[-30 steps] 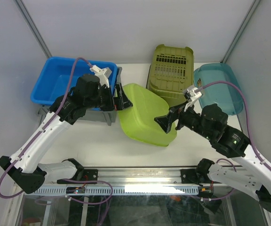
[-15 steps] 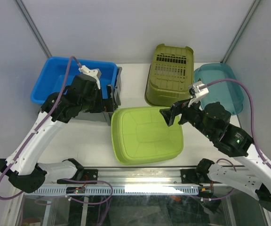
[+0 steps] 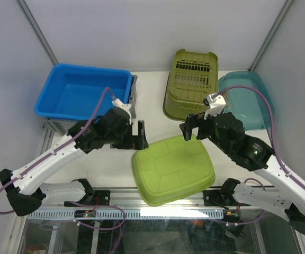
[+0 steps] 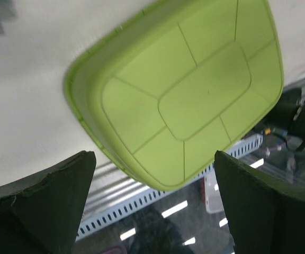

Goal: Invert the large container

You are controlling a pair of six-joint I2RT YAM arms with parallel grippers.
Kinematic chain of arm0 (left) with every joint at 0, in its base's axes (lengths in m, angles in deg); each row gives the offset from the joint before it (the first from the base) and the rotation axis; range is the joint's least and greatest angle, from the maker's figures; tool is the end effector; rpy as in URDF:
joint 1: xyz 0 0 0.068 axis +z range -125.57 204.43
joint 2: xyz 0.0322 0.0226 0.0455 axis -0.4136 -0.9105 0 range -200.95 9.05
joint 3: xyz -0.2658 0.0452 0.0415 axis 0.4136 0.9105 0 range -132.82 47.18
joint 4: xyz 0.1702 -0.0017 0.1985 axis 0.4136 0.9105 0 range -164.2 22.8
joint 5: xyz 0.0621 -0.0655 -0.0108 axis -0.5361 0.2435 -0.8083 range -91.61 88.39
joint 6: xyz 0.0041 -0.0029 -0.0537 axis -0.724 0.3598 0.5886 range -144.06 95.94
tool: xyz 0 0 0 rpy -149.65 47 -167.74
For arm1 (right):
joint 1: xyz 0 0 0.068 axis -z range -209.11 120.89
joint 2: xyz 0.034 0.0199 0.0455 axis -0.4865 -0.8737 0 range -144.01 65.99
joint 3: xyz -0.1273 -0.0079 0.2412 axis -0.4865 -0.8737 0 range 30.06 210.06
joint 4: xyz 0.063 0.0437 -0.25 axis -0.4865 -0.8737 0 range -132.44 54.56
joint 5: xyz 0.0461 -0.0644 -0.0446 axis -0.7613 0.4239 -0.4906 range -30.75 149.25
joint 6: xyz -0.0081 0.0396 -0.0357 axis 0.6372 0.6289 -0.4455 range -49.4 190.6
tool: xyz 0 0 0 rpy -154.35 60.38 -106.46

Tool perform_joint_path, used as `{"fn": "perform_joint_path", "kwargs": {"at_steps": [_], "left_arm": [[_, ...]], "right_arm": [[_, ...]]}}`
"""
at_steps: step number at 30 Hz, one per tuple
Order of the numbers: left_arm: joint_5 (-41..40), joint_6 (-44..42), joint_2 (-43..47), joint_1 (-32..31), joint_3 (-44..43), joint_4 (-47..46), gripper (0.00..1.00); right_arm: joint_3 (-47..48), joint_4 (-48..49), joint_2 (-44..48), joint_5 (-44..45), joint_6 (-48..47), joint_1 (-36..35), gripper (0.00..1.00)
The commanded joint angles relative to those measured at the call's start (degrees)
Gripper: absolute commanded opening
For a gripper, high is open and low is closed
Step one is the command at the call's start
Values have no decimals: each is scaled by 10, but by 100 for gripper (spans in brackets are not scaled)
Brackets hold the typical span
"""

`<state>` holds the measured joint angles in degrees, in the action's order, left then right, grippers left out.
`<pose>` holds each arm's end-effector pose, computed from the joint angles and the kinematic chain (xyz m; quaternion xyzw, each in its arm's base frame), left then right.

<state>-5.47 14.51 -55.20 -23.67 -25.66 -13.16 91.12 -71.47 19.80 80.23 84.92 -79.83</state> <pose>0.1389 -0.1512 0.3604 0.0678 0.9439 -0.1975 0.2559 0.1103 0.1149 0.3862 -0.1556 0.8028 0.1721 0.5493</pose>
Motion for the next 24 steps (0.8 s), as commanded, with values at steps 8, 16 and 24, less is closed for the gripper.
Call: {"fn": "perform_joint_path", "kwargs": {"at_steps": [8, 16, 24], "left_arm": [[-52, 326, 77, -136, 213, -153, 99], [-36, 319, 28, -145, 333, -383, 99], [112, 143, -77, -59, 322, -581, 99]], "right_arm": [[-23, 43, 22, 75, 44, 1, 99], [-28, 71, 14, 59, 53, 1, 99], [-23, 52, 39, 64, 68, 1, 99]]}}
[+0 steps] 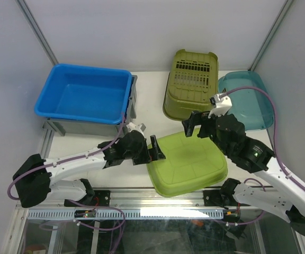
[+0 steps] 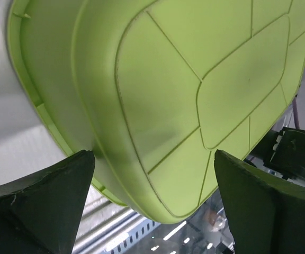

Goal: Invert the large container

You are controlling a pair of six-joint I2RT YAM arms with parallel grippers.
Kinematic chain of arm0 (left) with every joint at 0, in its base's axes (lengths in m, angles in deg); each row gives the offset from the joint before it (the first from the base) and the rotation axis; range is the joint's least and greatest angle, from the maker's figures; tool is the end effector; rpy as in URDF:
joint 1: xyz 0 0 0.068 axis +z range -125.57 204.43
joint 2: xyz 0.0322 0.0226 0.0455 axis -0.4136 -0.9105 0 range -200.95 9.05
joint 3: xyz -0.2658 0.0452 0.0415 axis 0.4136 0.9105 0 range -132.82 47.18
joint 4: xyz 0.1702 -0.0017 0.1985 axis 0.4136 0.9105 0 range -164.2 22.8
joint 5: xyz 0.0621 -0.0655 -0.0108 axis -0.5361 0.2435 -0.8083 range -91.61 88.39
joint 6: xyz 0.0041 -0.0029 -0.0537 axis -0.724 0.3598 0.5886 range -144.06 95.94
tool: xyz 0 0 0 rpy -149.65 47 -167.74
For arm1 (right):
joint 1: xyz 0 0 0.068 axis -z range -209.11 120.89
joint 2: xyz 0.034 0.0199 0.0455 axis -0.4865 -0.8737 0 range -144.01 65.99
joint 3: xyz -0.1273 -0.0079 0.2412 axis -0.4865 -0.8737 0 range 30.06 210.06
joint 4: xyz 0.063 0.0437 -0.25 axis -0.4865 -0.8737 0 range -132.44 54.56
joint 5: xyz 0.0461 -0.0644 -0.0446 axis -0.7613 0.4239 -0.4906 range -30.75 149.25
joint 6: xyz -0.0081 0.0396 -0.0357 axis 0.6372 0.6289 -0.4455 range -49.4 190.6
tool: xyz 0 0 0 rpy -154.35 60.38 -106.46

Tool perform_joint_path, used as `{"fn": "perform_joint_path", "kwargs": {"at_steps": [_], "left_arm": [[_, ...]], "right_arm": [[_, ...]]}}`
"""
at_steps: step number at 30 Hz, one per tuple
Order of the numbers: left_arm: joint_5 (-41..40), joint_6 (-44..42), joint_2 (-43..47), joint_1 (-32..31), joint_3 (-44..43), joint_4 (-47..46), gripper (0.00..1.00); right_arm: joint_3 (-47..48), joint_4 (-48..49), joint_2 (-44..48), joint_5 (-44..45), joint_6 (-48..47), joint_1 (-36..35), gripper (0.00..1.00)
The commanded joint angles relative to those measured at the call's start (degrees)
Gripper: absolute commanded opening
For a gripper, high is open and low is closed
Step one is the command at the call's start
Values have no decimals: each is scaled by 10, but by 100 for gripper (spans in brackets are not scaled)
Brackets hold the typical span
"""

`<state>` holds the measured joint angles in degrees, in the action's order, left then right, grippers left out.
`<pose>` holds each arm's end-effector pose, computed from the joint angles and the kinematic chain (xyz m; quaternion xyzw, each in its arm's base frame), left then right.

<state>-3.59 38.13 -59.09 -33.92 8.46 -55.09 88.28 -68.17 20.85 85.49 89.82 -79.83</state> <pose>0.1255 -0.2012 0.2083 -0.0374 0.9344 -0.2994 0.1896 0.1126 0.1130 0.3789 -0.0903 0.8017 0.1695 0.5660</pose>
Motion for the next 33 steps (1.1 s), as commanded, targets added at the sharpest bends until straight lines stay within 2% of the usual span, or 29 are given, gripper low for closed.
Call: {"fn": "perform_joint_path", "kwargs": {"at_steps": [1, 5, 11, 19, 24, 30, 33], "left_arm": [[114, -119, -59, 51, -35, -170, 99], [176, -188, -167, 57, -116, -173, 99], [253, -220, -321, 57, -234, -199, 99], [316, -170, -450, 32, -352, -275, 99], [317, -133, -528, 10, -450, -296, 99], [320, -111, -563, 4, -495, -308, 99], [274, -145, -519, 4, -481, -213, 99]], "right_arm": [[4, 17, 38, 13, 23, 1, 99], [-3, 7, 61, 14, 32, 1, 99], [2, -9, 57, 8, 37, 1, 99], [16, -24, 54, 3, 43, 1, 99], [15, -39, 66, 28, 61, 1, 99], [6, -48, 99, 52, 83, 1, 99], [10, -71, 113, 81, 95, 1, 99]]}}
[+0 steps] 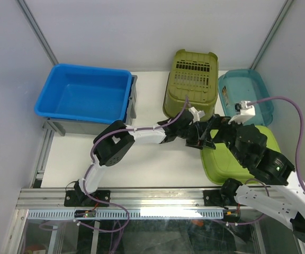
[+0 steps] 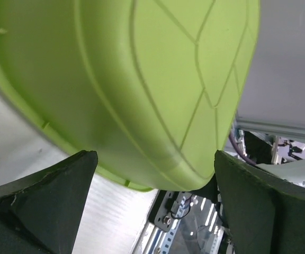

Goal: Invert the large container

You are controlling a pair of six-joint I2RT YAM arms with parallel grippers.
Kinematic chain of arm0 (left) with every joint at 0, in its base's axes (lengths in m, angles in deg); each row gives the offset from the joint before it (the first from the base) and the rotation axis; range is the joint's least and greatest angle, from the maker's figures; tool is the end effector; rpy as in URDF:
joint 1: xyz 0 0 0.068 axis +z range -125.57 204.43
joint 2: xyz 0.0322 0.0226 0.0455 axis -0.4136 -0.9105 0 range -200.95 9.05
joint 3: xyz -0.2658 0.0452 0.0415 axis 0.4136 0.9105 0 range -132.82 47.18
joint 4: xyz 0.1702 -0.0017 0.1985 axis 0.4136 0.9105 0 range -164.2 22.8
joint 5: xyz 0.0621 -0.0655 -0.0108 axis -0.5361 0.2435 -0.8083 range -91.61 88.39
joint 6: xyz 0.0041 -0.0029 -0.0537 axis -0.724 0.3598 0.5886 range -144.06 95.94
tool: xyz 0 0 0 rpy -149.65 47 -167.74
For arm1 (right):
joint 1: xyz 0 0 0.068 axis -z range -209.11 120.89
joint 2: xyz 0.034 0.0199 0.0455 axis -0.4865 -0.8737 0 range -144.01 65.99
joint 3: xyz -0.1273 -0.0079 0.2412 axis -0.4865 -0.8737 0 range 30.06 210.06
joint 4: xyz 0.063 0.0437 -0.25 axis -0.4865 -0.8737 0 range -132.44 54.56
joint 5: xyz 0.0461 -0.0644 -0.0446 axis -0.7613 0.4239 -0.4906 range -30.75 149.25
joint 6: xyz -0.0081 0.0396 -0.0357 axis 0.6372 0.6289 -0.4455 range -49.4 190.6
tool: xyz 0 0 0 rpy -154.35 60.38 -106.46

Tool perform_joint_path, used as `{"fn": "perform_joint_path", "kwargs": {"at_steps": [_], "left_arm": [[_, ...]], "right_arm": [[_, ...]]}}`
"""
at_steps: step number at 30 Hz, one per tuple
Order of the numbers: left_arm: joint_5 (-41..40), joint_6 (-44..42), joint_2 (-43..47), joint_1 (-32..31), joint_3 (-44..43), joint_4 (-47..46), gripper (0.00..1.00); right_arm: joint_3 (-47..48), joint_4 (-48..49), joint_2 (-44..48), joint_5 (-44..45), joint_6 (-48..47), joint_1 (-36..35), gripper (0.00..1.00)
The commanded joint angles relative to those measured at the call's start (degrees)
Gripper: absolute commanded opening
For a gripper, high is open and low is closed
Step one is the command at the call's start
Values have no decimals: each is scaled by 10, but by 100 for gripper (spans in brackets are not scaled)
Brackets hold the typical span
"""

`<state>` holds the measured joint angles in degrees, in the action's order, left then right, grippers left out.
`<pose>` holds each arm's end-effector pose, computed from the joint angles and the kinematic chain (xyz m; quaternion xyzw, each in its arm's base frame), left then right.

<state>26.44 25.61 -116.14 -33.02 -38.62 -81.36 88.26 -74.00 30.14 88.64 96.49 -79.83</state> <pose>0.2489 -0.4209 0.1639 0.1744 0.8396 -0.5030 0.1077 0.0836 0.0748 0.3875 -0.0176 0.7883 0.2007 0.5814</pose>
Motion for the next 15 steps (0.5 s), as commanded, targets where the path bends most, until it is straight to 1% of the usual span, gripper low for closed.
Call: {"fn": "perform_joint_path", "kwargs": {"at_steps": [1, 4, 6, 8, 12, 13, 15], "left_arm": [[-38, -36, 74, -6, 6, 86, 99], [-75, -81, 164, -11, 75, 168, 99], [-97, -113, 227, -12, 110, 226, 99], [-129, -152, 282, -13, 114, 311, 99], [-253, -194, 390, -13, 79, 446, 99], [-305, -195, 414, -13, 64, 472, 99], [-437, -181, 463, -10, 37, 517, 99]], "right_arm": [[16, -26, 25, 68, 35, 1, 99], [27, -49, 43, 129, 64, 1, 99], [27, -24, 65, 121, 41, 1, 99], [24, 12, 78, 101, 21, 1, 99], [1, 69, 78, 116, 23, 1, 99], [-10, 82, 76, 123, 26, 1, 99], [-30, 106, 70, 122, 33, 1, 99]]}}
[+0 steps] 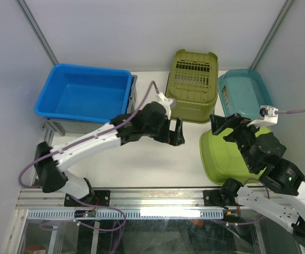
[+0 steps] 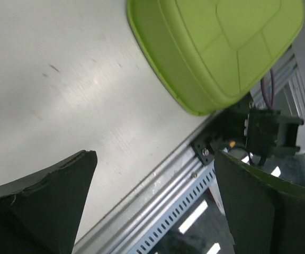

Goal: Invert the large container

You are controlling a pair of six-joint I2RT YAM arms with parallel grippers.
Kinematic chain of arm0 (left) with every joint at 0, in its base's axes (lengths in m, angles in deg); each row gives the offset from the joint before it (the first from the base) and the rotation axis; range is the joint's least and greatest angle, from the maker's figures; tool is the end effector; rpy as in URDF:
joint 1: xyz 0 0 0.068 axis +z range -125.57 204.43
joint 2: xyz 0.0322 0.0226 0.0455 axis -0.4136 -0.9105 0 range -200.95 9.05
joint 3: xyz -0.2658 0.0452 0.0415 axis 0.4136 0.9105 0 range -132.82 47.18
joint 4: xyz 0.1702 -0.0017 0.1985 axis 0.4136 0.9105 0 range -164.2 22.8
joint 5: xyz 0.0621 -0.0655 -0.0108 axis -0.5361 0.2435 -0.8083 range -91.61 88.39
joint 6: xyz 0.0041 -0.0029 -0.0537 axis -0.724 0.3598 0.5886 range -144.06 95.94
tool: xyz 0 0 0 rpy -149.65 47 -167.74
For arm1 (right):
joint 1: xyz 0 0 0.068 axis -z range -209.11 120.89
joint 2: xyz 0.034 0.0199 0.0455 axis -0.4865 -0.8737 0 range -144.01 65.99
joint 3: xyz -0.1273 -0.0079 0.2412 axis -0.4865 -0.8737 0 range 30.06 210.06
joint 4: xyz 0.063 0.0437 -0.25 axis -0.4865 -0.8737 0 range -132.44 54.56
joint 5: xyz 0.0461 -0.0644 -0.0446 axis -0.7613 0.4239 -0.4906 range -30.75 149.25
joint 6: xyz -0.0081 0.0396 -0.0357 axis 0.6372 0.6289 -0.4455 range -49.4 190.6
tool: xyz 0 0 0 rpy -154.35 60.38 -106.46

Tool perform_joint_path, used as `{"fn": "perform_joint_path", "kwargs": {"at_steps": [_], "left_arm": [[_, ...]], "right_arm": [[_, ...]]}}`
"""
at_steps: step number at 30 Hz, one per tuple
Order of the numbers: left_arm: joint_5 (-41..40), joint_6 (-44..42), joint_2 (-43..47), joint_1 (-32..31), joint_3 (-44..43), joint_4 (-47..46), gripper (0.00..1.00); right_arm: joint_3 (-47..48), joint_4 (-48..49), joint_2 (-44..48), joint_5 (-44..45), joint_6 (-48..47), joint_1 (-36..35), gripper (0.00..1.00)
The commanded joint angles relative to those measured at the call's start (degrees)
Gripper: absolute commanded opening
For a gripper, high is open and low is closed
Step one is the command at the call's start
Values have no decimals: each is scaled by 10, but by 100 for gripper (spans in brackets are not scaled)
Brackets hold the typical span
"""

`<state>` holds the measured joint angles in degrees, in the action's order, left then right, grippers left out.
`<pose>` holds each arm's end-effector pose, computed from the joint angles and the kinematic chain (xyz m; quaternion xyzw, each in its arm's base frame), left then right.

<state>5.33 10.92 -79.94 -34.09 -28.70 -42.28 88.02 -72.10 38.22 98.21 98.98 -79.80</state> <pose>0.1764 -0.2963 0.3030 0.2108 0.8982 -0.3164 0.2208 0.0611 0.0394 0.4002 0.0818 0.7330 0.2079 0.6426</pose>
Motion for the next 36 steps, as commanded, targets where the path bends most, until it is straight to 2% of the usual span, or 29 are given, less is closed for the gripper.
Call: {"fn": "perform_joint_path", "kwargs": {"at_steps": [1, 2, 3, 6, 7, 9, 14, 18, 23, 29, 36], "left_arm": [[-278, -40, 126, 5, -66, 131, 99], [-311, -48, 145, 18, -71, 134, 99], [-310, -62, 158, 45, -82, 139, 99], [-253, -87, 126, 193, -159, 198, 99], [-263, -97, 107, 216, -182, 214, 99], [-284, -119, 79, 238, -208, 221, 99], [-267, -175, -2, 299, -241, 219, 99], [-269, -202, -46, 310, -244, 216, 98], [-253, -218, -71, 328, -214, 181, 84], [-247, -228, -95, 337, -191, 153, 75], [-225, -232, -124, 337, -187, 144, 70]], "right_arm": [[-35, 97, -16, 18, 11, 1, 99], [-40, 103, -21, 9, 15, 1, 99], [-44, 105, -29, 2, 21, 1, 99], [-44, 99, -50, -20, 36, 1, 99], [-42, 94, -55, -26, 42, 1, 99], [-38, 85, -62, -39, 52, 1, 99], [-36, 57, -55, -51, 65, 1, 99], [-41, 41, -38, -53, 66, 1, 99], [-45, 36, -29, -53, 75, 1, 99], [-39, 28, -30, -55, 76, 1, 99], [-39, 25, -29, -57, 77, 1, 99]]}}
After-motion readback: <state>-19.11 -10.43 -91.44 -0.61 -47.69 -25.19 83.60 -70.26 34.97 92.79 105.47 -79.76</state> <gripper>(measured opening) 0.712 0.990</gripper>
